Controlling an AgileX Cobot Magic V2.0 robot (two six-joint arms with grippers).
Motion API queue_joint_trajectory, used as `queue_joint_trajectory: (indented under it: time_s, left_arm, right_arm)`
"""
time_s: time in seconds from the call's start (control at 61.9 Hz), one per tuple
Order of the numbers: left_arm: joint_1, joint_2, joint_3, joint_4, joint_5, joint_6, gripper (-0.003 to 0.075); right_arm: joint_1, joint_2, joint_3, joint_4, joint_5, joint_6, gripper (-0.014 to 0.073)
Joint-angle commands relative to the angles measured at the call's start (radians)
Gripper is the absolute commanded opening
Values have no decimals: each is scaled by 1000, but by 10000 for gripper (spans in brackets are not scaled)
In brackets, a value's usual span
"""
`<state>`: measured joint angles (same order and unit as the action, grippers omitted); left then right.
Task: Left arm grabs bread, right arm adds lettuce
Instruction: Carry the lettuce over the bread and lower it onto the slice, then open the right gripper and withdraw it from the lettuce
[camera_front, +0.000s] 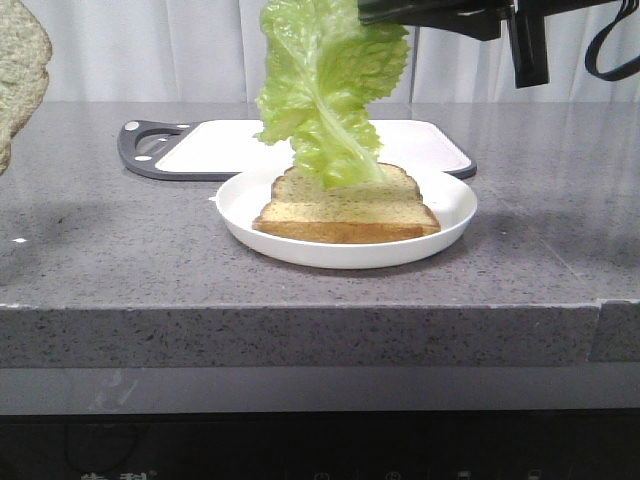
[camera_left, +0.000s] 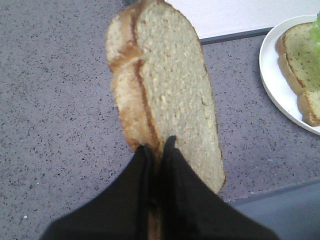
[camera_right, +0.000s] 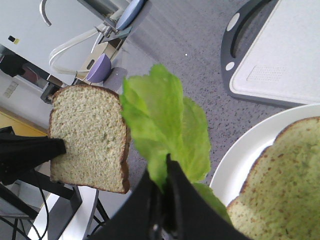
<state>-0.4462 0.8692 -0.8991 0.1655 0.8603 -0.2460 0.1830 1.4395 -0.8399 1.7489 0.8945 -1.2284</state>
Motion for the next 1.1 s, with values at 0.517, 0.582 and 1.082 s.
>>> queue_joint_trajectory:
  time_s: [0.517,0.582,1.082]
  left_arm:
    - [2,-11,-27,12,-66,-10,-20]
    - [2,-11,-27,12,-66,-10,-20]
    - [2,53,-30,-598,-255,300,-20]
  right_arm:
    - [-1,111,-25,27,-171,-33,300]
    - [-4,110,-25,17,-193,-44,366]
    - [-130,-107,-92,-503,-272,159,398]
